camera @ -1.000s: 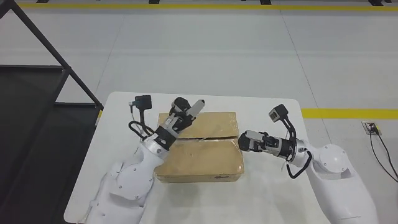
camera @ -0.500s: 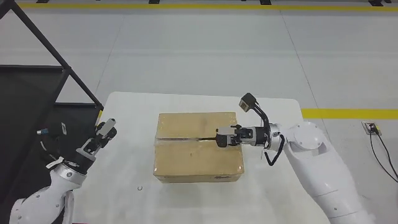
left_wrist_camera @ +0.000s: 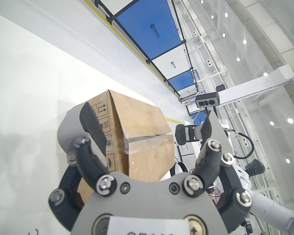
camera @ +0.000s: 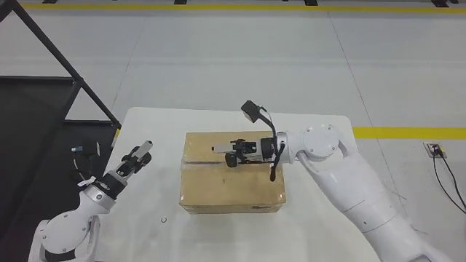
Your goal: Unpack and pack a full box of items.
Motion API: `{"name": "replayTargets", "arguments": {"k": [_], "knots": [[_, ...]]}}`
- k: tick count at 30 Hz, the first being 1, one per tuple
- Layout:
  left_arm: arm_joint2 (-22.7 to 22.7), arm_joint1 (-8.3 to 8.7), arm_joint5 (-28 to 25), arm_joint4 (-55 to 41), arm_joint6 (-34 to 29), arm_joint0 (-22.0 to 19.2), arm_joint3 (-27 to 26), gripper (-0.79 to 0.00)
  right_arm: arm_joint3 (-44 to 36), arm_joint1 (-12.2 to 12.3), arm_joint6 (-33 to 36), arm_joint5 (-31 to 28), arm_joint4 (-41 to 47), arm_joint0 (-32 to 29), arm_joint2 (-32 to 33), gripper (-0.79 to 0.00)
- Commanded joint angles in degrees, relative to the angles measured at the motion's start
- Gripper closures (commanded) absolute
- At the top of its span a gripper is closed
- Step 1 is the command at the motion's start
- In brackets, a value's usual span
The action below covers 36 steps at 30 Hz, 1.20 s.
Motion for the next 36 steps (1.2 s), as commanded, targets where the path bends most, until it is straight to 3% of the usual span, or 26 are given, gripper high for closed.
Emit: {"name": "replayTargets", "arguments": {"k": [1,12,18,26,36], "knots": [[0.3,0.11,-0.4,0.2,0.3,0.1,0.6,-0.785,1.4,-1.1,-1.6,1.0,-0.5,2.0,-2.3,-0.785],[-0.3,0.86,-1.9,-2.5,0.5,1.1,3.1,-0.785,13.3,-8.8,-7.5,4.9,-6.3,12.3,-15.0,-0.785],[-0.3,1.27,-2.2,-3.1,0.6,1.0,3.6,-0.785,16.8,-10.3,-7.5,6.7,-8.4,14.2,-15.9,-0.785],[1.2,1.7,-2.1,-2.8,0.7,-0.3,3.6,-0.785,11.8,-7.5,-8.7,8.4,-12.9,10.8,-11.5,-0.785],[3.4,2.15,-1.8,-2.2,1.1,-1.7,4.1,-0.785,-8.0,-0.5,-5.7,14.3,-20.6,-2.1,0.3,-0.785]]}}
